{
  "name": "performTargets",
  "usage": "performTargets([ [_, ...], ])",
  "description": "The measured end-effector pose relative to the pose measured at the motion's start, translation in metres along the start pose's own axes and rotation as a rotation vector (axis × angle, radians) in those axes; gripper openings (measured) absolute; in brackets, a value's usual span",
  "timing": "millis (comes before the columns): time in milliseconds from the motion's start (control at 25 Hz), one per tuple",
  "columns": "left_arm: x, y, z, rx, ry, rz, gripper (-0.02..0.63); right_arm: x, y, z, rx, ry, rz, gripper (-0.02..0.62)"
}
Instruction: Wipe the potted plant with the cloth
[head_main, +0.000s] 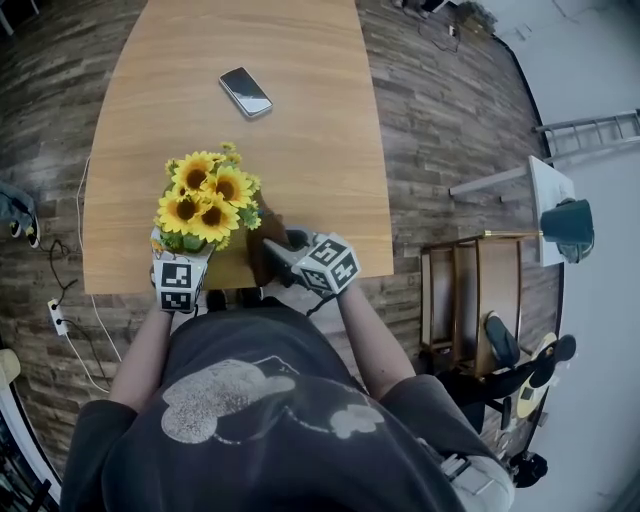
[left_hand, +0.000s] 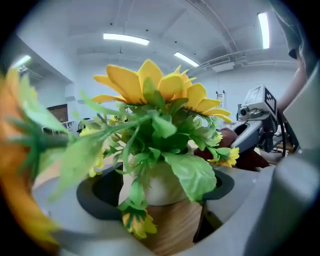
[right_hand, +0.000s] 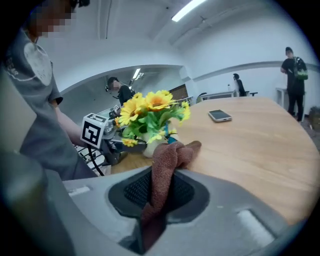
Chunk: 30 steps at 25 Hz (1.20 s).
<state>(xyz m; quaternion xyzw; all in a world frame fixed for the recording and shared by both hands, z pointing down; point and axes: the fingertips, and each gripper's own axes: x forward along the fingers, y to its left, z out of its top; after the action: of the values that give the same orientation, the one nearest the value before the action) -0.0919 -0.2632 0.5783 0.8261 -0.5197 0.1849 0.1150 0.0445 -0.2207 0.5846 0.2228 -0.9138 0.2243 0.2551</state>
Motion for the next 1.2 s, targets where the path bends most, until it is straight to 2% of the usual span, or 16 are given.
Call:
performTargets([
  [120, 0.002, -0.004, 0.000, -0.014, 0.012, -0.031, 0.463, -0.008, -0.032, 0.016, -0.025, -0.015, -0.057, 0.051],
  [200, 0.001, -0.006, 0.000, -0.008, 0.008, -0.050, 0.427, -0.004, -0.046, 0.030, -0.066, -0.011, -0.061, 0.051],
  [280, 0.001, -0.006, -0.002, 0.007, 0.000, -0.063, 0.426, 0.004, -0.057, 0.045, -0.109, -0.003, -0.051, 0.051],
  [400, 0.001, -0.007, -0.003, 0.017, -0.010, -0.107, 0.425, 0.024, -0.069, 0.063, -0.151, 0.009, -0.014, 0.051],
  [600, -0.004, -0.007, -0.006, 0.055, -0.001, -0.204, 0.425, 0.061, -0.065, 0.081, -0.213, 0.058, 0.107, 0.051],
  [720, -0.006, -0.007, -0.005, 0.069, 0.008, -0.233, 0.425, 0.079, -0.057, 0.079, -0.269, 0.117, 0.178, 0.051],
  [840, -0.006, -0.006, -0.004, 0.063, 0.007, -0.240, 0.425, 0.090, -0.050, 0.078, -0.287, 0.135, 0.234, 0.051],
  [960, -0.006, -0.008, -0.003, 0.052, 0.001, -0.240, 0.425, 0.093, -0.046, 0.076, -0.278, 0.135, 0.264, 0.051],
  [1200, -0.004, -0.010, -0.003, 0.058, -0.001, -0.250, 0.425, 0.084, -0.040, 0.065, -0.249, 0.128, 0.263, 0.051],
])
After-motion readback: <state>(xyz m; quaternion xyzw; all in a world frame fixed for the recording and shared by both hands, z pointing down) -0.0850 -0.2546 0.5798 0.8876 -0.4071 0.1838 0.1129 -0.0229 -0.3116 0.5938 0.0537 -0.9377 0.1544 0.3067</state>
